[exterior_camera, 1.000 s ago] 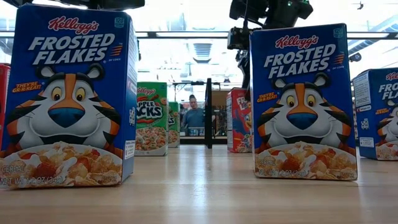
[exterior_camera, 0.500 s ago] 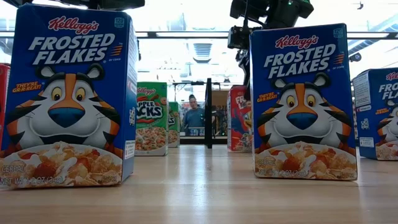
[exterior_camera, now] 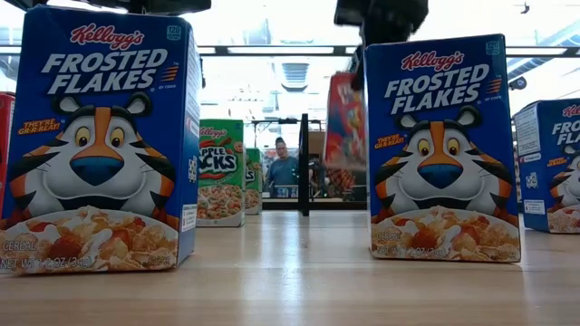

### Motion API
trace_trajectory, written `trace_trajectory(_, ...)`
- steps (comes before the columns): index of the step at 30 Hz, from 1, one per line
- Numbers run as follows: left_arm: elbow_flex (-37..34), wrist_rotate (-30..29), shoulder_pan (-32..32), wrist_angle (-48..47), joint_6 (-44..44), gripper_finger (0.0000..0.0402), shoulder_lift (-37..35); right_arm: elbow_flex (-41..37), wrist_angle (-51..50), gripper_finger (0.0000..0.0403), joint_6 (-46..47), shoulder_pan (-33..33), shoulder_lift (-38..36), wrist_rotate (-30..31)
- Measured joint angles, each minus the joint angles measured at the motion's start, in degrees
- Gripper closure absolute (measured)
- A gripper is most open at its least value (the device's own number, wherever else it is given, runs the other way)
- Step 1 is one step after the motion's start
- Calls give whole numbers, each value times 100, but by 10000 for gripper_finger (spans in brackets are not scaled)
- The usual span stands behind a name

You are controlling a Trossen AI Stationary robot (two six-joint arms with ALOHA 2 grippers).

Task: Stack cereal on shelf
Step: Put the right red cereal box on the shelf

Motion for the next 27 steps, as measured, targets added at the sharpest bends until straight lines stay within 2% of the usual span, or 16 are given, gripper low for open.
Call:
trace_trajectory(9,0,0,2,0,-2,401,0,1414,-1033,243,-189,-192,12,73)
trace_trajectory(15,0,0,2,0,-20,401,0,2165,-1884,243,-752,-606,12,1125)
trace_trajectory(17,0,1,1,2,-20,401,0,2311,-2044,243,-940,-843,12,1299)
trace_trajectory(23,0,2,0,0,-20,401,0,2418,-2139,243,-1862,-1728,12,1258)
trace_trajectory(27,0,2,1,0,-22,401,2,2418,-2115,243,-2495,-2397,62,651)
